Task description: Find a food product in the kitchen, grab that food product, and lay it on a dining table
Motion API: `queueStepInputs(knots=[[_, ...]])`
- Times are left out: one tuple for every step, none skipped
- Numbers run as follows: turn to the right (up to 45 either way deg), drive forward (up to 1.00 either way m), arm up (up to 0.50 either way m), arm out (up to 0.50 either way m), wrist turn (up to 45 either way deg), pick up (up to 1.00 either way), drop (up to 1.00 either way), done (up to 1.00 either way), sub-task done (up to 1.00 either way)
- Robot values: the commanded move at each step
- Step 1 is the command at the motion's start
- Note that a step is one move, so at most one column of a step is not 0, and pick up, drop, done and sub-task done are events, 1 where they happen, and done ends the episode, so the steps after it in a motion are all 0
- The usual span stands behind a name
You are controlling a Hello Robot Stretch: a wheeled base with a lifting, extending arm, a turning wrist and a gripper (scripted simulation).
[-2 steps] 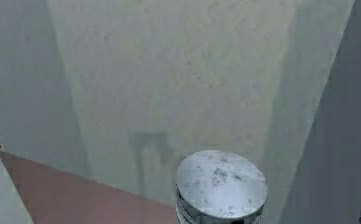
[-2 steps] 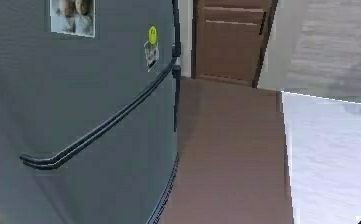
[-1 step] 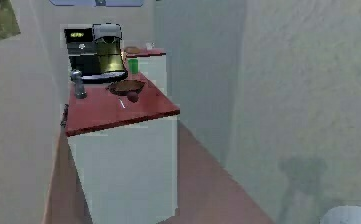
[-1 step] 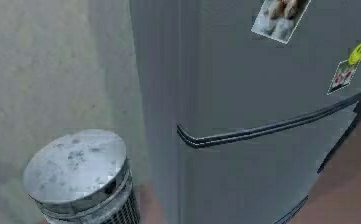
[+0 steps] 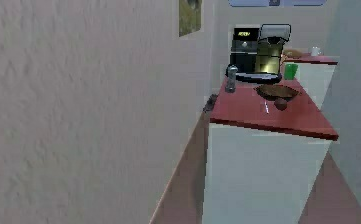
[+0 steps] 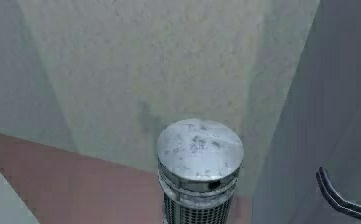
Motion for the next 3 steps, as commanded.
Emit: queueStepInputs(knots=[[0.0, 0.40, 0.00, 0.00, 0.0, 0.00, 0.00, 0.00, 0.00], [-45.0, 0.00, 0.00, 0.00, 0.0, 0.00, 0.00, 0.00, 0.00], [-3.0, 0.00, 0.00, 0.00, 0.0, 0.00, 0.00, 0.00, 0.00]])
